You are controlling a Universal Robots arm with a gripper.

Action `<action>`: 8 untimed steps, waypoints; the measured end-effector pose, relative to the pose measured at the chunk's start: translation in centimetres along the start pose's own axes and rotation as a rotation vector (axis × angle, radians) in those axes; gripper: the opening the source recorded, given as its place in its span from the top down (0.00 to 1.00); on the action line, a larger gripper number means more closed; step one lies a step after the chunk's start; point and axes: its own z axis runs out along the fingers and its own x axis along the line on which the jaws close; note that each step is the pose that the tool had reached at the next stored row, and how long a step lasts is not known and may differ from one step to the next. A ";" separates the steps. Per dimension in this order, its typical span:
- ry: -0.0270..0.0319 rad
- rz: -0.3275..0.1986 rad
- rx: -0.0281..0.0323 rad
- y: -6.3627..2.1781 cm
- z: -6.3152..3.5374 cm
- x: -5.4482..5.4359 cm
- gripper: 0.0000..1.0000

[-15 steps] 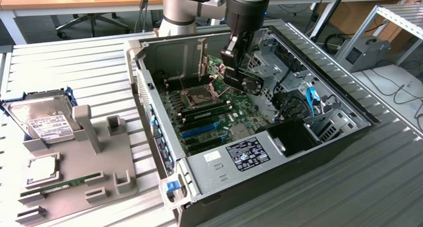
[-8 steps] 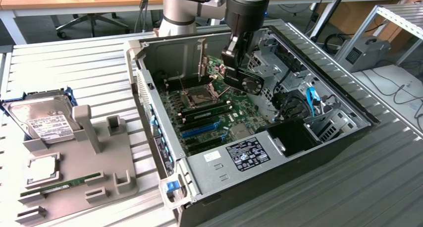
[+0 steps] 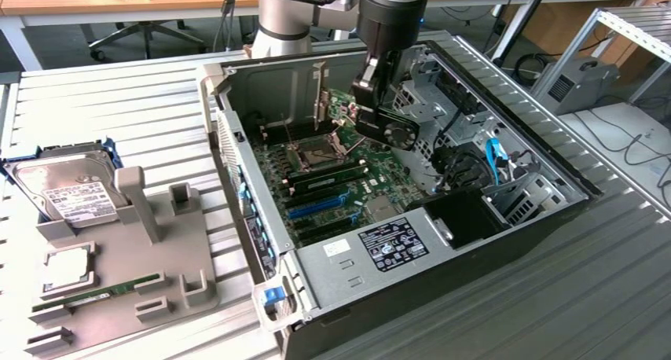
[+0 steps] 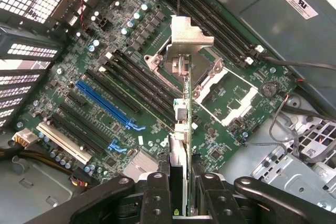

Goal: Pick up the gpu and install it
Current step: 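Insert the gpu into the slot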

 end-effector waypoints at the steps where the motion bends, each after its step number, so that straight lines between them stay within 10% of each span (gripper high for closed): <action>1: 0.0000 -0.003 0.0003 0.00 0.00 0.0 0.74; 8: 0.0002 -0.022 0.0021 0.00 0.00 0.0 0.74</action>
